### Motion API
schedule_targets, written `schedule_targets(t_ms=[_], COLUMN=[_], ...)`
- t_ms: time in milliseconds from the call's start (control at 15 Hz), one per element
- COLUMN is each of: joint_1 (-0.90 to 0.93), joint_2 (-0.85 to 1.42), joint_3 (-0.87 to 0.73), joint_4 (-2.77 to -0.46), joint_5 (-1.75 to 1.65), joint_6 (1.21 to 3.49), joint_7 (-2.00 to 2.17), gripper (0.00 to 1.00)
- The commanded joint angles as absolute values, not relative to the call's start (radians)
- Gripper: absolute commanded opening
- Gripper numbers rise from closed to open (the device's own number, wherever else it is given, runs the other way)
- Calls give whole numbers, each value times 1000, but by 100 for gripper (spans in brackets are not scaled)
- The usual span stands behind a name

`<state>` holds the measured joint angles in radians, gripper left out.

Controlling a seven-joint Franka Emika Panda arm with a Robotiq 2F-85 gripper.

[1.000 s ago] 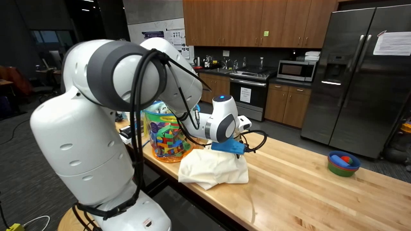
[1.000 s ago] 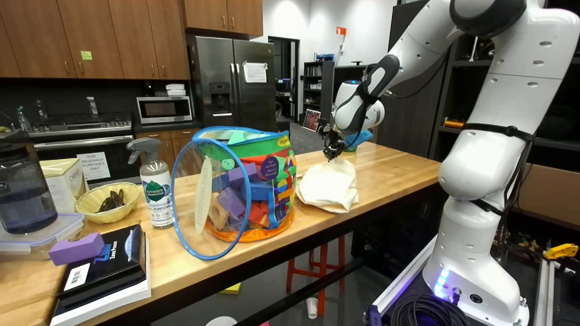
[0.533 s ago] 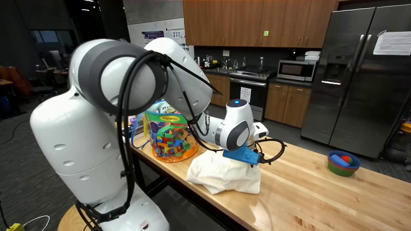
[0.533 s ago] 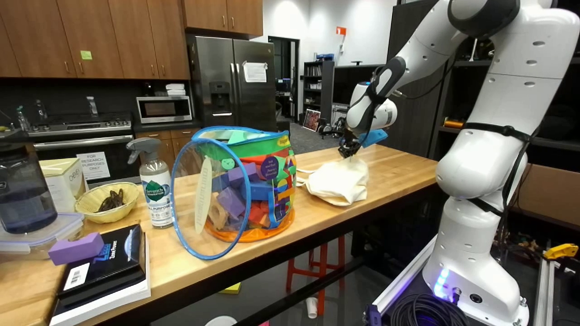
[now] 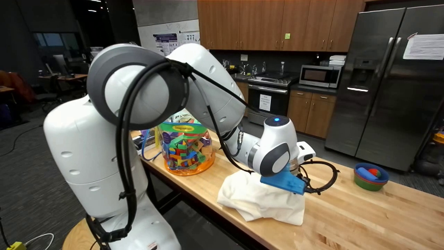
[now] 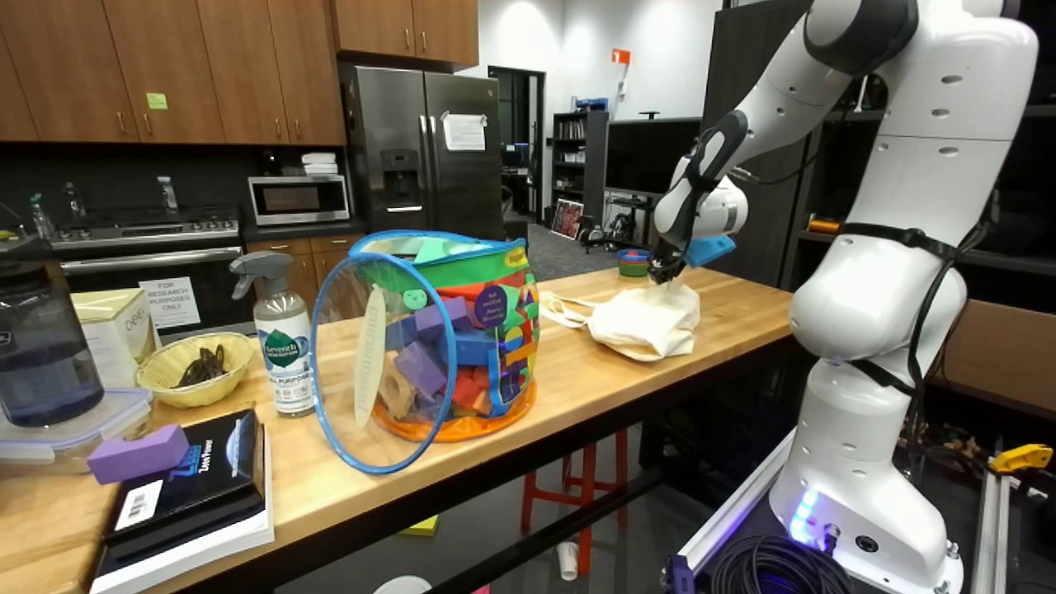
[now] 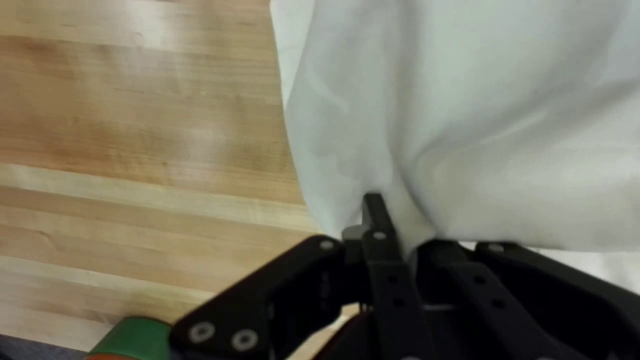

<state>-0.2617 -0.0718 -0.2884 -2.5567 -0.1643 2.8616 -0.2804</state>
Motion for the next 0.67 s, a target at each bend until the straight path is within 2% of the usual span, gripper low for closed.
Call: schedule_targets(t_ms=[0, 600], joint_1=[-299, -359], joint_2=[-25, 121], joint_3=[-323, -371], joint_4=[-2518, -2391], joint_5=[-174, -193], joint_6=[2887, 2945], joint_7=[-311, -297], gripper=[1, 1])
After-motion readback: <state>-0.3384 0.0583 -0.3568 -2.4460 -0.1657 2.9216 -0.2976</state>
